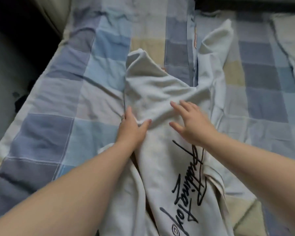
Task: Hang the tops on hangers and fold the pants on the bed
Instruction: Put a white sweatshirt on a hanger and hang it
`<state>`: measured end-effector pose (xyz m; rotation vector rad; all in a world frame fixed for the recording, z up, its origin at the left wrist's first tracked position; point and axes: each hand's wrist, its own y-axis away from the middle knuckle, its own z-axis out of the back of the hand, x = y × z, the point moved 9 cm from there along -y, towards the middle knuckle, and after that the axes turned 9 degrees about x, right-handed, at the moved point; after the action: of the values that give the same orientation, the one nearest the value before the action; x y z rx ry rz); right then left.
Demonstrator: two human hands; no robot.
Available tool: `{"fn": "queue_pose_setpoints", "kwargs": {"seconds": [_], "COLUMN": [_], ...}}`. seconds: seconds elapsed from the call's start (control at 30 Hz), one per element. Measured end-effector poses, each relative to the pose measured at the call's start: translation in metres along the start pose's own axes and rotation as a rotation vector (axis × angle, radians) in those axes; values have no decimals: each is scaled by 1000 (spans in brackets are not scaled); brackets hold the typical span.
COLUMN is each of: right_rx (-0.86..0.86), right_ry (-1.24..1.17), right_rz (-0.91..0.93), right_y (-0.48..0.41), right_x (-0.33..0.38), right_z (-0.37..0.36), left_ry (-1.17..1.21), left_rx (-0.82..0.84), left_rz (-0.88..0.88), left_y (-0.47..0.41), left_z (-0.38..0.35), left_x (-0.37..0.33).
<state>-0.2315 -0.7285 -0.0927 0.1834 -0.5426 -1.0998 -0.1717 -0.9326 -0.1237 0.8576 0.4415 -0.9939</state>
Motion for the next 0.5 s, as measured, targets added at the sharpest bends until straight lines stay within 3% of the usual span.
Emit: {"fn": "queue_pose_setpoints", "kwargs": {"seconds": [0.07,0.13,0.27,0.5], "right_rx": [3,-12,-159,-126], "right_ry": [31,55,154,-144], "right_rz": [-17,-40,-9,-38], "right_y": [-46,-87,-146,-189], "right_x": [-1,1,20,48], "right_z": [1,7,32,30], "left_ry": [266,344,310,311], "left_rx": [-92,-140,-114,-141], "left_rz": [85,168,200,166], "left_y": [-42,-69,-97,-110], "left_z": [4,0,-21,-23], "left_x": [12,30,52,56]}}
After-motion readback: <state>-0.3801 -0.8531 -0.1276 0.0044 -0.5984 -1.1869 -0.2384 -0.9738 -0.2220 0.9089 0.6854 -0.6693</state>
